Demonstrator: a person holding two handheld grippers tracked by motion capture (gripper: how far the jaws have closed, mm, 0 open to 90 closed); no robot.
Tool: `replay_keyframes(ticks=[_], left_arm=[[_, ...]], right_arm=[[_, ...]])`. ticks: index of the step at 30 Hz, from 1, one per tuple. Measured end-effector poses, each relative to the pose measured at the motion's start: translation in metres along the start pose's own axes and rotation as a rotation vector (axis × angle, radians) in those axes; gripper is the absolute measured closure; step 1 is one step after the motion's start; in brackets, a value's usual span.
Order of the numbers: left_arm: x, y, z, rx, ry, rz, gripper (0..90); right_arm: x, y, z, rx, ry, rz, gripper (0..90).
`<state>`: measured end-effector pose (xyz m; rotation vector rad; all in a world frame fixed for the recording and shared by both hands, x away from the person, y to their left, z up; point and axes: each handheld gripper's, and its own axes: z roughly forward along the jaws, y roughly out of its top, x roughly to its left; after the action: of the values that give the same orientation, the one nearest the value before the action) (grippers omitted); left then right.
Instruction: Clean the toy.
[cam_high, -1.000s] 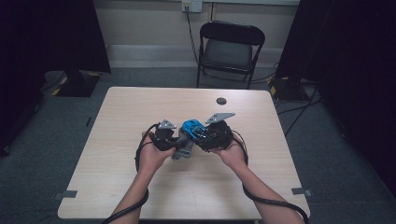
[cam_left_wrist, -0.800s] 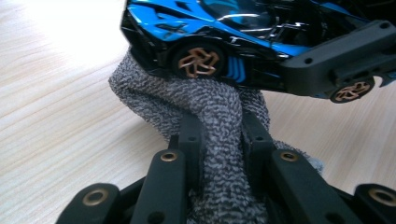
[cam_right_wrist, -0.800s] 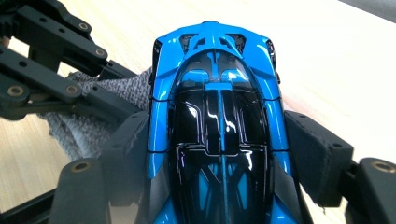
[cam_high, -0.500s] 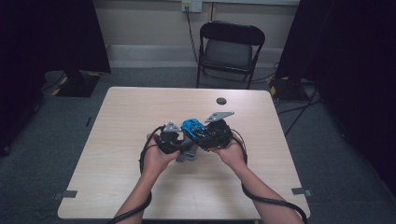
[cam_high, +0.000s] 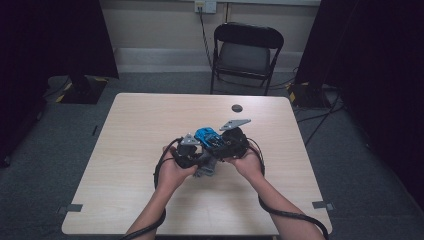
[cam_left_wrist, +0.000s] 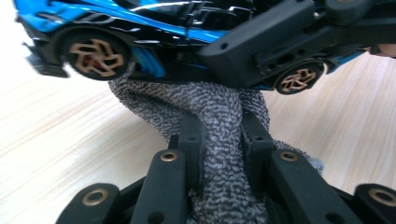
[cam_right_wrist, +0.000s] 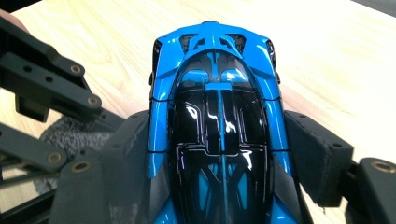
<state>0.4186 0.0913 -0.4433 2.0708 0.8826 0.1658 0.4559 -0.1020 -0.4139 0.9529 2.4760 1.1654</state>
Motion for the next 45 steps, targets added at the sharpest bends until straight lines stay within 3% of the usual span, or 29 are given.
replay_keyframes(ticks=[26,38,45], left_arm=[[-0.017,-0.005,0.007,-0.002,-0.039,0.016,74.4],[-0.03,-0.001,0.017,-0.004,-0.091,0.042,74.3],[-0.033,-0.002,0.019,-0.007,-0.094,0.052,74.3]], right_arm=[[0.001,0.004,0.005,0.01,0.002,0.006,28.0],[-0.004,0.004,0.002,0.002,-0.013,0.019,27.9],[-0.003,0.007,0.006,0.008,-0.005,0.013,28.0]])
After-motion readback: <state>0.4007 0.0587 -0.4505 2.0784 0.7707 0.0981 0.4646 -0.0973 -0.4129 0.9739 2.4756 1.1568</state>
